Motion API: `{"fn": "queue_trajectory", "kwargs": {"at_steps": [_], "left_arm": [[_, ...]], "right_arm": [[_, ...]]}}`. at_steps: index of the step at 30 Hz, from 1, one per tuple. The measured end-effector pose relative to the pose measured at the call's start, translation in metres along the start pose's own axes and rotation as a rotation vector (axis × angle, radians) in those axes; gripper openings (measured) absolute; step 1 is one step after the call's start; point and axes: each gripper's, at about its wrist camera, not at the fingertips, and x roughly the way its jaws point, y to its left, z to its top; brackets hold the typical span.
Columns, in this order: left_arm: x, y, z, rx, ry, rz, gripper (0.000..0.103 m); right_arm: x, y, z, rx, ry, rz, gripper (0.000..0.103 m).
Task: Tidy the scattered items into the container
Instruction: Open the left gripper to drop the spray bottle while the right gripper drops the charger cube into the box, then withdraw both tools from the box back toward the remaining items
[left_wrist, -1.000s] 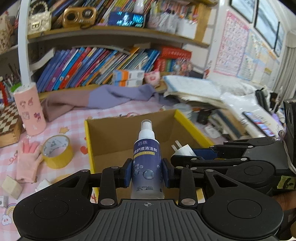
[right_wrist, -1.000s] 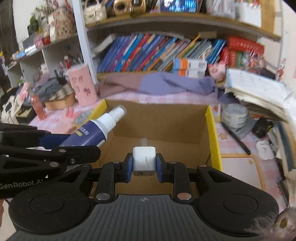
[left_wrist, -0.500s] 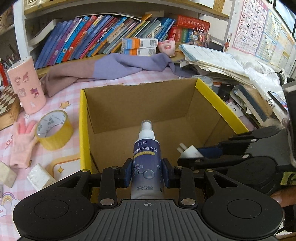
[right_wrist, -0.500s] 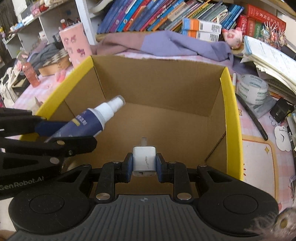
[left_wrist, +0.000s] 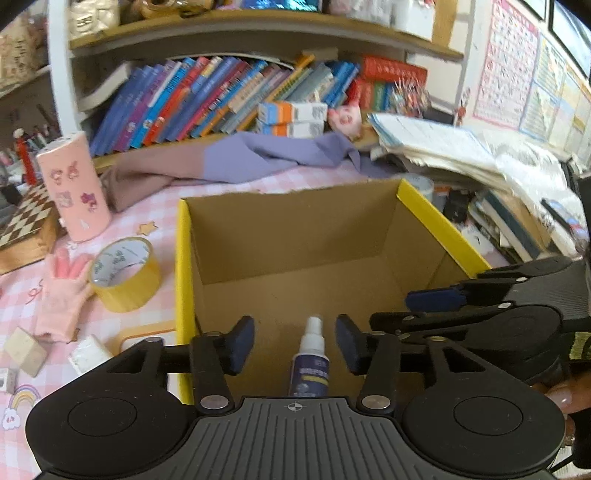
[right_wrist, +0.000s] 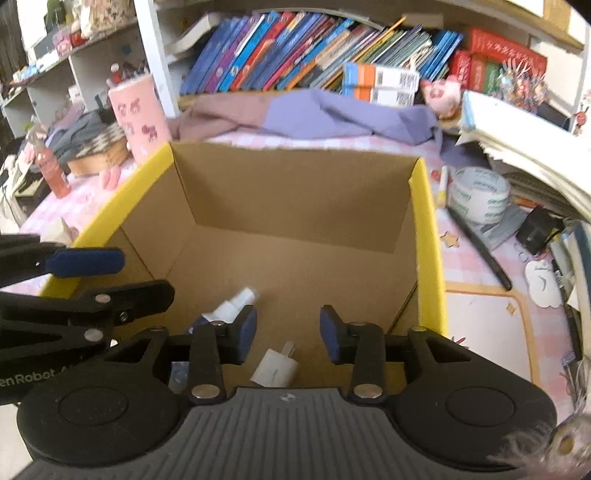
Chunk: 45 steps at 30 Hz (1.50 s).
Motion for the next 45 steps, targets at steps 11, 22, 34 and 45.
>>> {"fn": "queue_trajectory", "kwargs": {"at_steps": [11,22,34,45], "left_arm": [[-0.049,0.001,-0.001,0.015,-0.132,0.031,0.081],[-0.094,0.02,-0.024,0.036,-0.207,0.044,0.086],[-0.142,0.058,-0.067,0.039,-0.206,0.012,0.086],[-0.183,0.087,-0.107,0.044,-0.185,-0.024,0.087]], "right_arm": [[-0.05,0.014,-0.001,0.04,-0.168,-0.075,0.055],[-0.095,0.053,-0.028,0.082,-0.283,-0.153,0.061],[-0.126,0.114,-0.067,0.127,-0.299,-0.23,0.065],[-0.146,0.177,-0.108,0.13,-0.275,-0.261,0.069]]}}
